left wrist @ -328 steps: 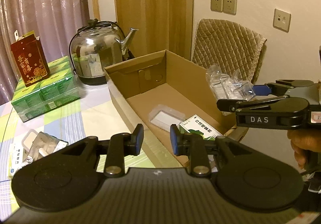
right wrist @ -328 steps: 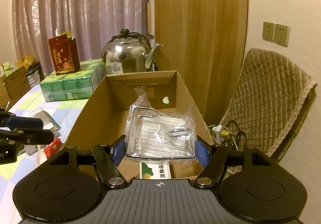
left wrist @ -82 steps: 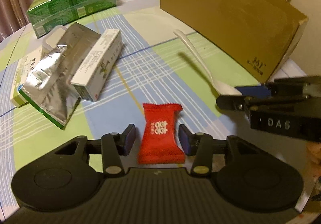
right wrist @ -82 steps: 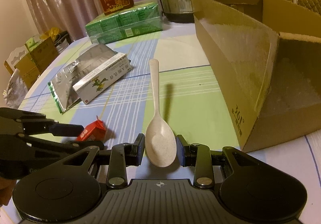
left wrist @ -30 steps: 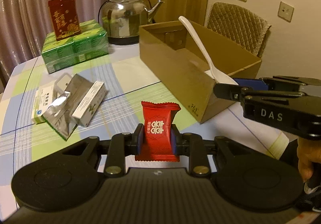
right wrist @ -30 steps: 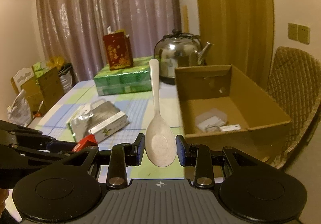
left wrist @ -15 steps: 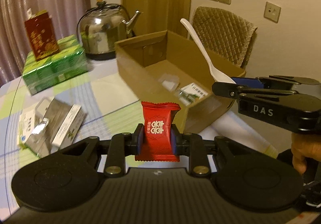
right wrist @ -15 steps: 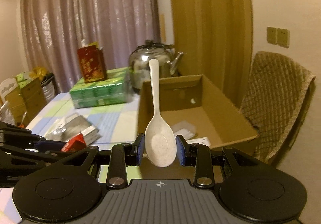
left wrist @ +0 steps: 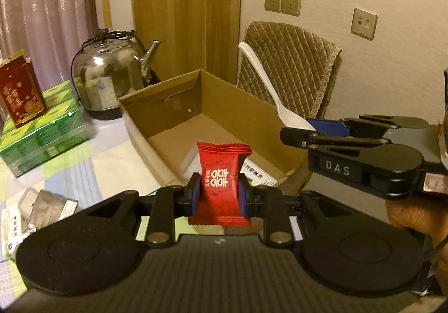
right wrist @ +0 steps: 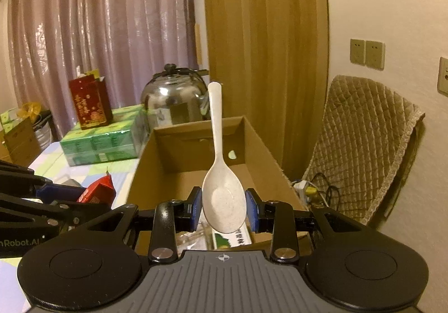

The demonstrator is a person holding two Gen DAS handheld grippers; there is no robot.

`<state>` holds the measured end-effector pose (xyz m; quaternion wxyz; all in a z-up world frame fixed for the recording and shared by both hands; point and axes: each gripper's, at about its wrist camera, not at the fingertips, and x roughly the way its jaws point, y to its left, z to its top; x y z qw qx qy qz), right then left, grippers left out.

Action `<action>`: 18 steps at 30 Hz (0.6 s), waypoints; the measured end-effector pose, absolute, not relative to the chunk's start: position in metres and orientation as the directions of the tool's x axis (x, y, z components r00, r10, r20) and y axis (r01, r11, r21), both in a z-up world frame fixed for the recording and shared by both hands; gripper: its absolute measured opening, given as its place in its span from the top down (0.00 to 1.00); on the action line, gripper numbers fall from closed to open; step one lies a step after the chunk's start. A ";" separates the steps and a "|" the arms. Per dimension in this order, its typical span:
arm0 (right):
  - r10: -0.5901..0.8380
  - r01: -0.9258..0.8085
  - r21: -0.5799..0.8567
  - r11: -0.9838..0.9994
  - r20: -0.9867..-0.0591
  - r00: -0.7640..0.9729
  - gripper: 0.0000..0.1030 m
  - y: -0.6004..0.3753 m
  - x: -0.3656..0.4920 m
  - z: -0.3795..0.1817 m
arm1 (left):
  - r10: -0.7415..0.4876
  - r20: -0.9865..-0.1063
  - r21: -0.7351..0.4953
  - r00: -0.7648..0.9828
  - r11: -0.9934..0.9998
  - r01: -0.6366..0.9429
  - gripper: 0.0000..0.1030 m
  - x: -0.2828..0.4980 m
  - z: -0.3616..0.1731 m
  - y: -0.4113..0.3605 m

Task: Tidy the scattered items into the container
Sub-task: 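Open both tools to drop the candy and spoon into the box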

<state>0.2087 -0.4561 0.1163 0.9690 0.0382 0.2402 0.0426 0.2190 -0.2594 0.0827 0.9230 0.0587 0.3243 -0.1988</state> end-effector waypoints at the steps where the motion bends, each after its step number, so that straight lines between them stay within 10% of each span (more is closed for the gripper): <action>1: 0.099 -0.061 0.096 0.994 -0.464 0.880 0.71 -0.459 0.211 0.115 | -0.329 -0.623 -0.018 0.709 0.913 0.408 0.79 0.223 0.082 -0.262; 14: 0.092 -0.047 0.103 0.994 -0.488 0.868 0.71 -0.474 0.236 0.099 | -0.342 -0.630 -0.024 0.697 0.906 0.423 0.78 0.262 0.061 -0.280; 18: 0.092 -0.046 0.106 0.993 -0.493 0.865 0.71 -0.476 0.240 0.095 | -0.321 -0.615 0.002 0.720 0.913 0.408 0.59 0.263 0.058 -0.280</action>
